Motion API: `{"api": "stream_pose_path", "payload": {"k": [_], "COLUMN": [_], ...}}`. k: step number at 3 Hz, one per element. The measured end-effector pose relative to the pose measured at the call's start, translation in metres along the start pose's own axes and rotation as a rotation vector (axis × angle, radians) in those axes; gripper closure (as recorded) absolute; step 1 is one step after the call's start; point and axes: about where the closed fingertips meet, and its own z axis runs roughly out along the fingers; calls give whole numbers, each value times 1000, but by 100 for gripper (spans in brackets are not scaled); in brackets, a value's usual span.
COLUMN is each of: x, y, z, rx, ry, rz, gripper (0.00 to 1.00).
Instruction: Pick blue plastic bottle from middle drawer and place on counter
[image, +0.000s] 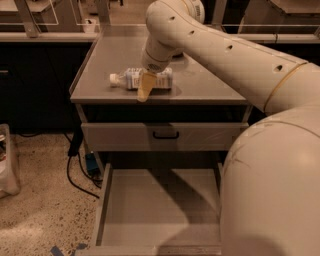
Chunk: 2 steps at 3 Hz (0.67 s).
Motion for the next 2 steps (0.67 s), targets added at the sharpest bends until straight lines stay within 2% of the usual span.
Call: {"api": "stream_pose_path", "payload": {"k": [1,2], "x": [0,7], "y": [0,-4], "z": [0,-21], "rx": [0,6], "ry": [0,-8], "rz": [0,28], "gripper": [0,0]}}
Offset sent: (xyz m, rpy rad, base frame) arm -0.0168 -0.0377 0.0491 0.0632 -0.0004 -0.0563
